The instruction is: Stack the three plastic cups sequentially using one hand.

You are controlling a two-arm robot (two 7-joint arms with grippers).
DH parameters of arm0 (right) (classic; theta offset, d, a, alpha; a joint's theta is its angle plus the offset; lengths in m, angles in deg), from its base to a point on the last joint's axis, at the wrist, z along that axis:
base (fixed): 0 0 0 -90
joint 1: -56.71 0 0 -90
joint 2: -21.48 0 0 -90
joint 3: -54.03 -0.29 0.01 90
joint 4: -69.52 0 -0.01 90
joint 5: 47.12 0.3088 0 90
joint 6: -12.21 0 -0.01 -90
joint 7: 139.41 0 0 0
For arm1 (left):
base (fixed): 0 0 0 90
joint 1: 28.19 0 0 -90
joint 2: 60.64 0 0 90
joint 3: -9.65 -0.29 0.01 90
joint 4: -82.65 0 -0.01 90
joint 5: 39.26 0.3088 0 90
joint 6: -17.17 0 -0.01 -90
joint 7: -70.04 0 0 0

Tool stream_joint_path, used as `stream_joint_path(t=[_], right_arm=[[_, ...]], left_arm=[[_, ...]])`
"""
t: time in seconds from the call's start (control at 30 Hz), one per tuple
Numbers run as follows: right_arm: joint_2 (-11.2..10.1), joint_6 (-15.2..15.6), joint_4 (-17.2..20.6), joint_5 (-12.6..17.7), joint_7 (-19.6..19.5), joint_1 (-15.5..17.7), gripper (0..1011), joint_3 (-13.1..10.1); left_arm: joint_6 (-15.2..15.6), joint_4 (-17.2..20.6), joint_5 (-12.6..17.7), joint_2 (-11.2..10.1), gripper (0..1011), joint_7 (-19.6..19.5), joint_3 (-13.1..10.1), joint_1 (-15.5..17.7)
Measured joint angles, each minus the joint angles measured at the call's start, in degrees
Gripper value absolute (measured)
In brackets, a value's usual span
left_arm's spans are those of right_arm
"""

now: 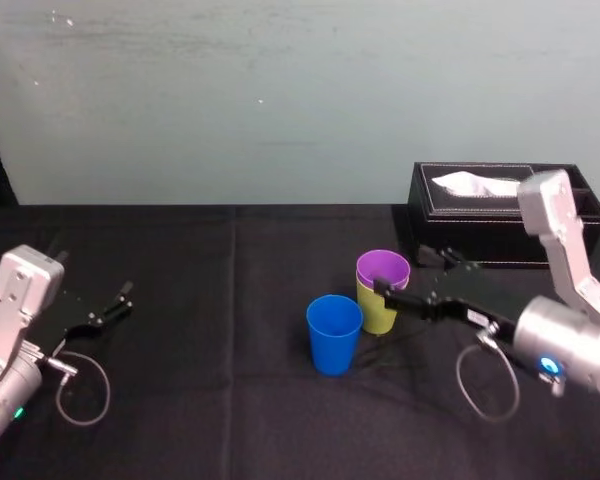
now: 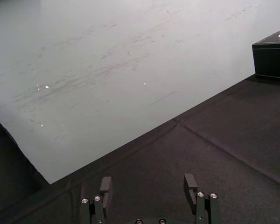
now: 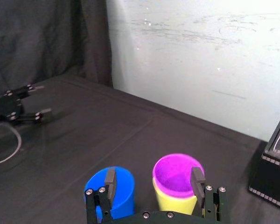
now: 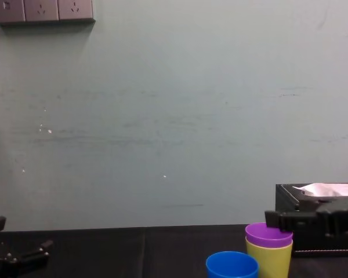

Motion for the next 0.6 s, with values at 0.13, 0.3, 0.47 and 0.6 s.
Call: stream_joint_path(t=[0.13,0.3,0.47,0.6], right_arm=[[-1.47,-0.72,3.75,0.34,-1.00,3.97,1003,-0.76],[-2.57,-2.03,7.02,0.11,-1.95,8.01,1003,-1.11],[-3.03,-3.37,8.50,-1.86,-2.42,10.93,1003,-0.34],[-2.52,-4.11,8.27,-4.13,-2.67,11.99,1003,0.97]], left_arm=[[0.00,0.00,0.00,0.00,1000,0.00,0.00,0.00],[0.00,0.00,0.00,0.00,1000,0.00,0.00,0.00],[0.00,0.00,0.00,0.00,1000,0.00,0.00,0.00],[0.00,0.00,0.00,0.00,1000,0.00,0.01,0.00]])
